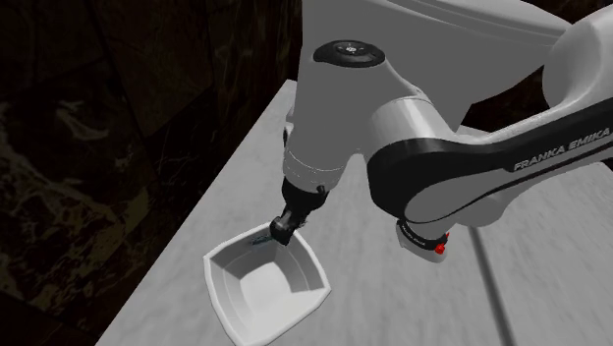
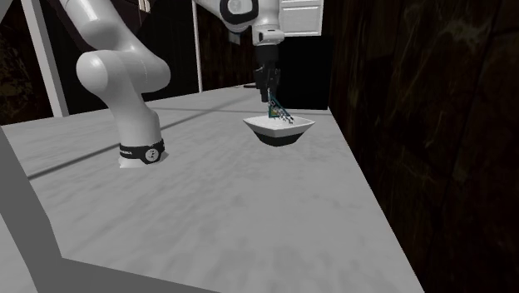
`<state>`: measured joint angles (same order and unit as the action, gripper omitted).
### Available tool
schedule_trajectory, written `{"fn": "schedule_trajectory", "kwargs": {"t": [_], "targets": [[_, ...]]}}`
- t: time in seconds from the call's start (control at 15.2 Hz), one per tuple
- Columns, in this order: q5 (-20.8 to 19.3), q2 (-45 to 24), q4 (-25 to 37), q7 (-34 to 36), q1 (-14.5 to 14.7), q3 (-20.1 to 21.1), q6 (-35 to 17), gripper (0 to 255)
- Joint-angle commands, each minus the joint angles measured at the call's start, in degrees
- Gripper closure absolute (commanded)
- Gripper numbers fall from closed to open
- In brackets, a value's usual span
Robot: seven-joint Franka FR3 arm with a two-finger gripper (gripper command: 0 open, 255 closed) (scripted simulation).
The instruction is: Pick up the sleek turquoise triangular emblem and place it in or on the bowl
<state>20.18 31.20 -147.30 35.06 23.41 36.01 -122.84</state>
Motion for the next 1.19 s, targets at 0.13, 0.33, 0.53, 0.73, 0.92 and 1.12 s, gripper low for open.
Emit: {"fn": "schedule_trajectory", "kwargs": {"t": [0.13,0.33,0.53,0.73,0.92,1.12], "targets": [[0.34,-2.87,3.98,6.73,0.71,5.61,0.0,255],[-0.37,-5.71,7.33,11.52,0.35,9.81,-0.21,255],[-0.47,-7.02,5.93,11.85,-0.04,10.95,-2.88,255],[-0.74,-8.54,4.63,12.28,-0.52,12.16,-5.63,255],[-1.22,-10.27,3.42,12.86,-1.15,13.47,-8.45,255],[-1.98,-12.22,2.32,13.62,-1.97,14.88,-11.34,255]]}}
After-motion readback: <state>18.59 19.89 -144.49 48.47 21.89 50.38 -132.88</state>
